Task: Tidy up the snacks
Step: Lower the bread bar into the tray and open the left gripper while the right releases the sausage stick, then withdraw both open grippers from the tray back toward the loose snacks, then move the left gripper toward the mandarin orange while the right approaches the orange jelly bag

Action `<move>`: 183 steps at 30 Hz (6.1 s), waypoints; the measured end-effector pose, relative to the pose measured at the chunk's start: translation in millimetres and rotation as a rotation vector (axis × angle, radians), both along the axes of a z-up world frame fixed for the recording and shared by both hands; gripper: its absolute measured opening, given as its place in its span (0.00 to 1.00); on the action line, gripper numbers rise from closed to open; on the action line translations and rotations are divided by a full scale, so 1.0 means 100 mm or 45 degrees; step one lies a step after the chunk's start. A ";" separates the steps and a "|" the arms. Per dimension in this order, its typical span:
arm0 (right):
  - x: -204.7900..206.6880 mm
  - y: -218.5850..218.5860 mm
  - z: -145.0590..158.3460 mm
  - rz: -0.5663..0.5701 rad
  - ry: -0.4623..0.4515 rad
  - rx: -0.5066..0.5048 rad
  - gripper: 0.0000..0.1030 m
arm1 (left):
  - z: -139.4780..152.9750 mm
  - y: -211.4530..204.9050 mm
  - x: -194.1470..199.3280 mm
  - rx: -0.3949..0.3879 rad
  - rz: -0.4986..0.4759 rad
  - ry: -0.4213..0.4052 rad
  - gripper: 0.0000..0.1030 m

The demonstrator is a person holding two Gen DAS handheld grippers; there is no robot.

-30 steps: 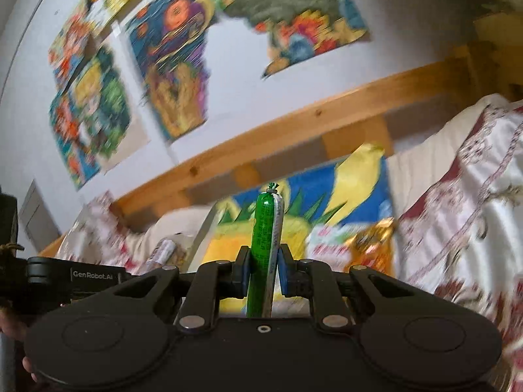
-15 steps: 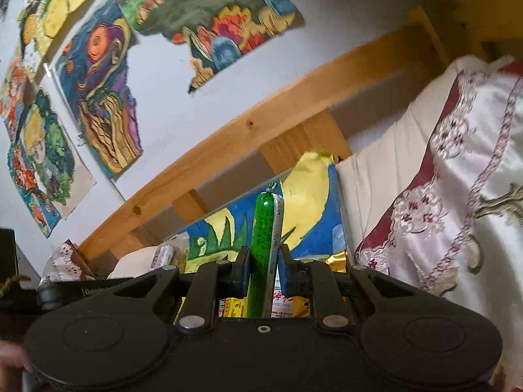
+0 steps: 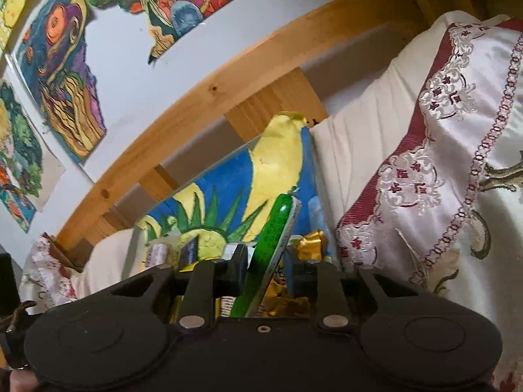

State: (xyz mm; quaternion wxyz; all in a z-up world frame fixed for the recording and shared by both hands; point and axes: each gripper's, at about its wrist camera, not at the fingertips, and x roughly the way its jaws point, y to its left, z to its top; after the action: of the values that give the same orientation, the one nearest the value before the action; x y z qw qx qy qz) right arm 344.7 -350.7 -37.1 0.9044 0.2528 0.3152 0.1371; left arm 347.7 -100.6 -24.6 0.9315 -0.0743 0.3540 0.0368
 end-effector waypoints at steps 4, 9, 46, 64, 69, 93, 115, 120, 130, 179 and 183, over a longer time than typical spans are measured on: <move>0.00 0.03 0.01 0.010 0.009 0.006 0.54 | 0.00 0.01 0.01 0.006 0.005 0.010 0.39; -0.05 0.10 0.11 0.042 -0.021 -0.038 0.72 | 0.00 0.03 -0.03 -0.003 0.002 0.008 0.49; -1.85 0.92 0.82 0.170 -0.555 -0.470 0.99 | 0.58 0.91 -2.09 0.044 0.119 -0.247 0.99; -2.76 1.07 0.67 0.296 -0.534 -0.628 0.99 | 0.29 1.05 -2.93 0.039 0.101 -0.183 0.99; -2.90 1.04 0.62 0.286 -0.479 -0.633 0.99 | 0.24 0.98 -3.05 0.101 0.018 -0.188 0.99; -2.80 0.96 0.29 0.225 -0.112 -0.629 0.99 | -0.01 0.89 -3.11 0.109 -0.064 -0.076 0.99; -2.68 0.91 0.21 0.218 -0.025 -0.600 0.99 | -0.14 0.81 -3.01 0.092 -0.045 -0.019 0.99; -2.67 0.90 0.21 0.209 -0.017 -0.594 0.99 | -0.15 0.79 -2.98 0.109 -0.044 -0.020 0.99; -2.58 0.87 0.20 0.183 -0.014 -0.579 0.99 | -0.18 0.82 -2.79 0.090 0.013 0.021 0.99; -1.53 0.74 -0.25 0.310 0.050 -0.319 0.96 | -0.47 0.38 -2.16 0.186 -0.349 0.089 0.76; -1.49 0.80 -0.30 0.332 0.027 -0.353 0.95 | -0.51 0.42 -2.14 0.136 -0.341 0.120 0.63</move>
State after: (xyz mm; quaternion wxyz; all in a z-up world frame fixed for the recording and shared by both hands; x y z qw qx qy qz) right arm 196.2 -271.0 -67.4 0.9018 0.0843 0.3706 0.2056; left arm 134.0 -58.2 -75.3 0.9131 0.0252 0.4016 -0.0654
